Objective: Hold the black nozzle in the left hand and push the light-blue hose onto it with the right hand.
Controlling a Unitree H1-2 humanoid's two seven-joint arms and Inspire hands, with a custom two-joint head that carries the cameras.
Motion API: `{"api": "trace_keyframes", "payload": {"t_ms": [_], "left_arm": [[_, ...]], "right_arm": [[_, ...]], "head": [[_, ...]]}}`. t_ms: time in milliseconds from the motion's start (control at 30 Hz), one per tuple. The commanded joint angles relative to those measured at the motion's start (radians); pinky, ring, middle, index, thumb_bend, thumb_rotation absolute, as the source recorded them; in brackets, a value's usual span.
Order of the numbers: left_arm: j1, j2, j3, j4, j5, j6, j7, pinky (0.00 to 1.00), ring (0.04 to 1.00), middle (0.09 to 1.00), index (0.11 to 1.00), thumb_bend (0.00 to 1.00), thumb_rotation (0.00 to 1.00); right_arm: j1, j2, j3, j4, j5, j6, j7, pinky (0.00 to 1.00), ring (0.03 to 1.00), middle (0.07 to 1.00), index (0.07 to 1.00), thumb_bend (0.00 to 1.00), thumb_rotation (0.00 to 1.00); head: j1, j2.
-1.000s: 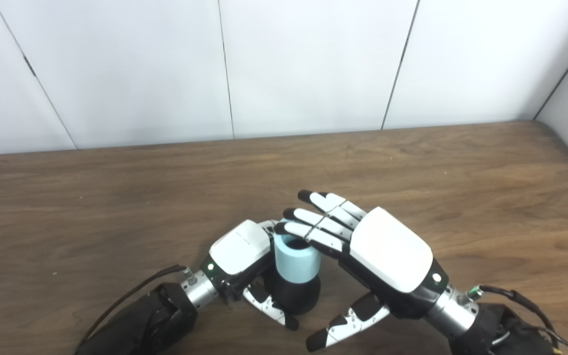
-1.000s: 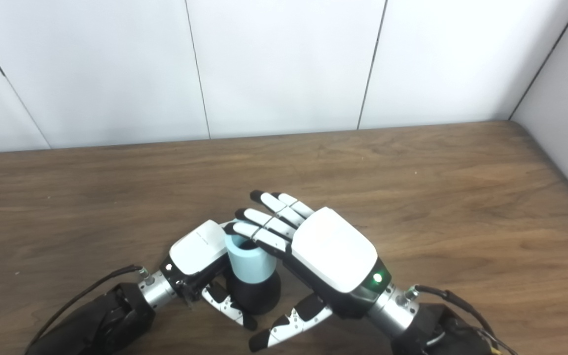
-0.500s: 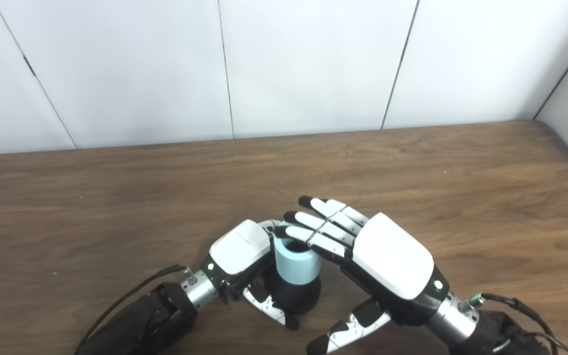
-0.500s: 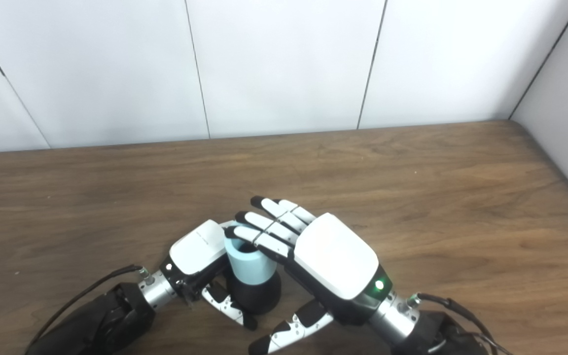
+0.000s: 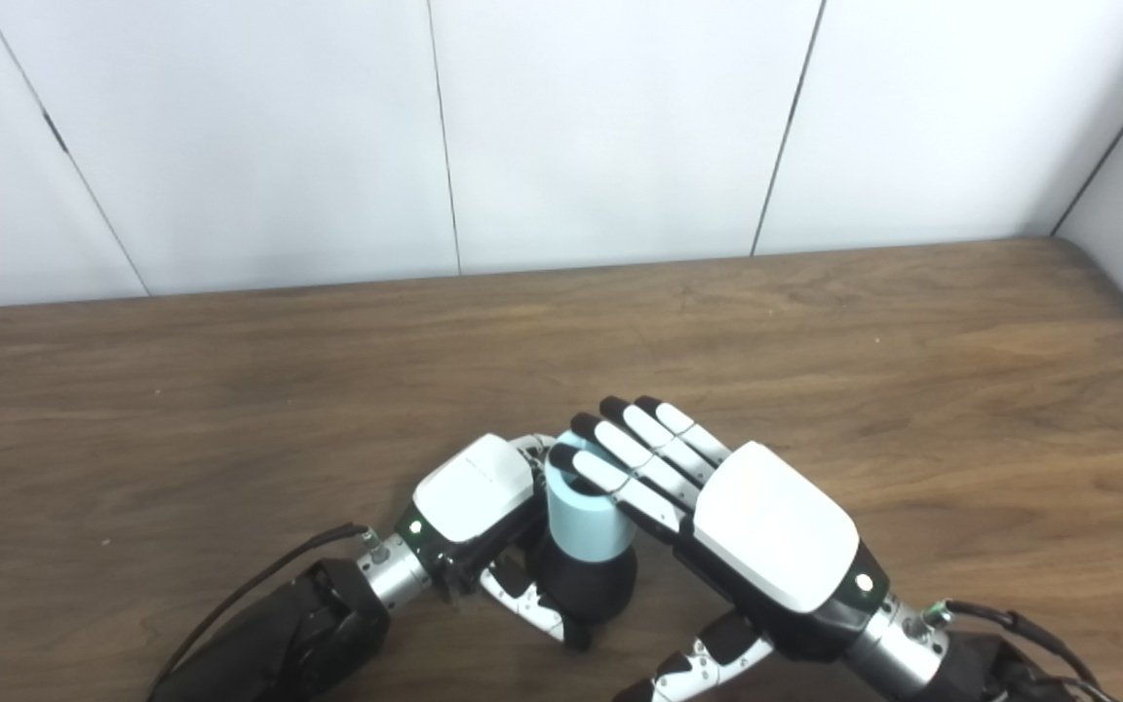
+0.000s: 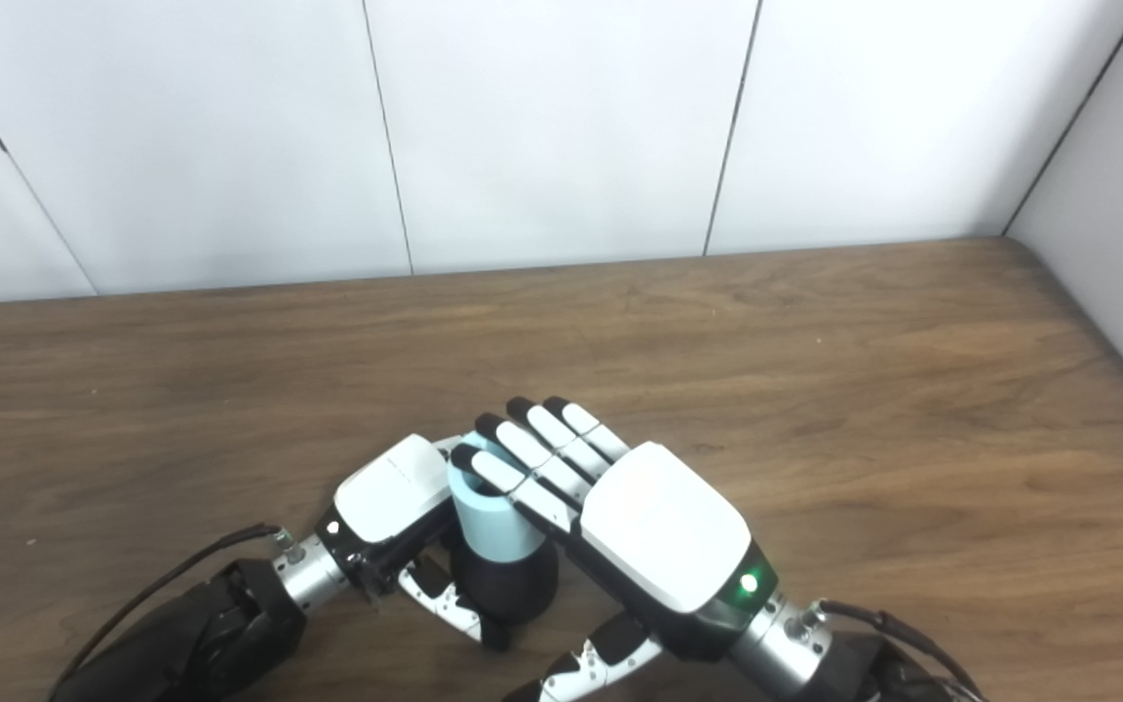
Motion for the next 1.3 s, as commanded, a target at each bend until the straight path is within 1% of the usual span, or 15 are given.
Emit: {"api": "trace_keyframes", "payload": {"t_ms": [0,67,267,400,533,800,900,1000,1133,1267], "left_arm": [[0.076,0.017,-0.087,0.089,0.133,0.057,-0.178,0.80,0.512,0.444,0.507,0.52,0.00],[0.074,0.016,-0.089,0.097,0.137,0.053,-0.169,0.80,0.503,0.441,0.509,0.52,0.00],[0.074,0.018,-0.087,0.098,0.139,0.047,-0.157,0.79,0.481,0.427,0.513,0.52,0.00],[0.074,0.019,-0.087,0.094,0.138,0.050,-0.164,0.79,0.481,0.423,0.515,0.52,0.00],[0.072,0.016,-0.091,0.109,0.146,0.046,-0.150,0.79,0.471,0.425,0.511,0.52,0.00],[0.075,0.019,-0.085,0.085,0.132,0.050,-0.171,0.78,0.474,0.424,0.514,0.52,0.00],[0.073,0.017,-0.088,0.103,0.139,0.045,-0.154,0.79,0.465,0.425,0.511,0.52,0.00],[0.073,0.017,-0.088,0.103,0.138,0.047,-0.159,0.79,0.457,0.424,0.508,0.52,0.00],[0.073,0.020,-0.086,0.084,0.131,0.055,-0.181,0.79,0.478,0.427,0.512,0.52,0.00],[0.072,0.019,-0.085,0.087,0.129,0.053,-0.182,0.79,0.484,0.429,0.513,0.52,0.00]], "right_arm": [[0.049,-0.032,0.034,0.034,-0.075,0.009,0.148,0.99,1.000,0.993,0.943,0.90,0.88],[0.053,-0.032,0.039,0.038,-0.081,0.017,0.161,1.00,1.000,0.999,0.949,0.91,0.89],[0.061,-0.032,0.054,0.052,-0.099,0.032,0.155,0.97,1.000,0.996,0.950,0.91,0.89],[0.057,-0.035,0.059,0.054,-0.103,0.039,0.168,0.98,1.000,0.999,0.948,0.91,0.89],[0.056,-0.038,0.061,0.056,-0.098,0.039,0.164,0.98,1.000,0.999,0.947,0.91,0.90],[0.053,-0.047,0.063,0.059,-0.066,0.045,0.161,0.97,1.000,0.957,0.910,0.93,0.91],[0.053,-0.049,0.064,0.061,-0.067,0.045,0.155,0.97,0.998,0.945,0.901,0.94,0.92],[0.052,-0.051,0.067,0.061,-0.064,0.048,0.155,0.95,0.990,0.932,0.888,0.94,0.92],[0.051,-0.054,0.070,0.061,-0.067,0.051,0.163,0.95,0.986,0.923,0.875,0.95,0.93],[0.051,-0.057,0.072,0.063,-0.064,0.053,0.162,0.95,0.981,0.916,0.869,0.95,0.94]], "head": [[-0.001,0.001],[0.000,0.001],[0.000,0.002],[-0.001,0.001],[-0.001,0.001],[-0.001,0.001],[-0.001,0.002],[-0.001,0.003],[-0.002,0.004],[-0.002,0.003]]}}
